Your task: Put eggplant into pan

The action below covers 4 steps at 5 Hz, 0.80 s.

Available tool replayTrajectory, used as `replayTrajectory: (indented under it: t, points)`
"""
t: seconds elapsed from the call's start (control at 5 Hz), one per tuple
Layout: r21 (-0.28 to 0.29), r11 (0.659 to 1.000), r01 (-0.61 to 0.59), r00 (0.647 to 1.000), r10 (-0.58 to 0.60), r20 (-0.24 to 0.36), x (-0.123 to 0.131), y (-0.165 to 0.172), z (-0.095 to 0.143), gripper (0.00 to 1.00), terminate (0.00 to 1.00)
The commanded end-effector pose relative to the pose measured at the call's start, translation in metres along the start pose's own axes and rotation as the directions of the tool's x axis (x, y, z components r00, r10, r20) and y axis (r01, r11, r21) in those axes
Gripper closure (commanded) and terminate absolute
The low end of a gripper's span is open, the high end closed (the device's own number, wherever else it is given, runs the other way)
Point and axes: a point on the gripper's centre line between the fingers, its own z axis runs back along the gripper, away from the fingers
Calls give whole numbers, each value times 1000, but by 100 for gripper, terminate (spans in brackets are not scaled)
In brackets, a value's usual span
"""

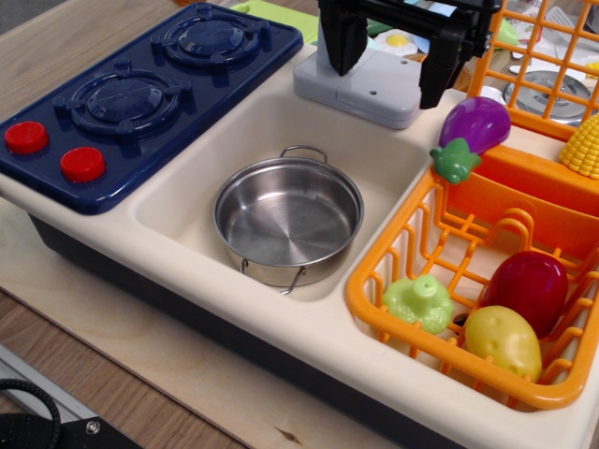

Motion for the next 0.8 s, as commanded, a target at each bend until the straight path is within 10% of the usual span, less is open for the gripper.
replayTrajectory:
  t: [0.0,0.6]
  points:
    - [0,1000,0,1000,0,0,0,0,0,0,0]
    - [7,1000,-29,999,29,13,24,-35,6,0,0]
